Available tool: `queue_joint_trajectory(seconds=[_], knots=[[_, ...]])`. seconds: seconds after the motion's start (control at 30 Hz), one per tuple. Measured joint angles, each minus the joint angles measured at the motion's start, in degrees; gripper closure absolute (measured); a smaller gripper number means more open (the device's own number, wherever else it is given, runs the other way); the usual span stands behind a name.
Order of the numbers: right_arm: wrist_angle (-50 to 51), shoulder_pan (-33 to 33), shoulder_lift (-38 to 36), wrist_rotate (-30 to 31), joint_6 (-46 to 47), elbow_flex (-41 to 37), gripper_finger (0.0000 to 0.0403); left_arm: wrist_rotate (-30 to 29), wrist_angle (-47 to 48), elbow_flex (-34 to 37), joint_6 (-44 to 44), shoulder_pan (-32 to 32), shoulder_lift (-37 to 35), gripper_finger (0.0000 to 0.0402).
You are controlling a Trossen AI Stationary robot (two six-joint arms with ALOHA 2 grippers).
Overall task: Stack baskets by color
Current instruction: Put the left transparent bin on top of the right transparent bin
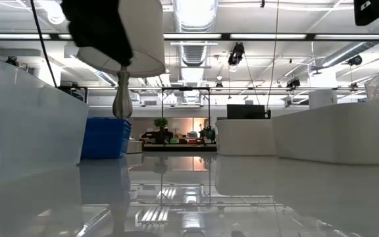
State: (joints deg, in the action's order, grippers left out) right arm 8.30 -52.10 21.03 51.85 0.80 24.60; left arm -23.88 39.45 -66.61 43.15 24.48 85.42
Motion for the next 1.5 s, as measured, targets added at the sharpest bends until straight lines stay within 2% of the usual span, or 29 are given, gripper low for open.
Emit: queue_joint_trajectory(seconds=[0.1,0.23,0.37,0.57,0.97,1.1,1.5], knots=[[0.09,0.01,4.31,1.26,2.79,2.41,0.0365,-1.72,3.08,0.0,2.81,-0.01,-2.27,0.0297],[1.9,0.0,9.25,1.18,3.98,6.22,0.0365,-3.14,1.91,0.0,1.14,1.13,-4.08,0.0297],[9.03,0.01,12.66,1.06,7.62,10.58,0.0365,1.1,-0.22,-0.07,4.66,2.97,-4.05,0.0297],[13.34,0.0,15.58,0.9,9.0,13.04,0.0365,9.5,-0.27,-0.94,19.73,4.24,-0.64,0.0297],[13.28,1.42,18.6,3.79,5.36,13.26,0.0365,22.1,17.44,-13.21,36.86,4.74,11.1,0.0297],[13.67,1.74,19.43,3.68,5.07,12.93,0.0365,22.33,21.25,-13.78,39.9,4.84,12.52,0.0297],[13.74,1.79,20.07,3.63,4.96,12.91,0.0365,23.28,20.96,-13.57,40.51,4.78,12.69,0.0297]])
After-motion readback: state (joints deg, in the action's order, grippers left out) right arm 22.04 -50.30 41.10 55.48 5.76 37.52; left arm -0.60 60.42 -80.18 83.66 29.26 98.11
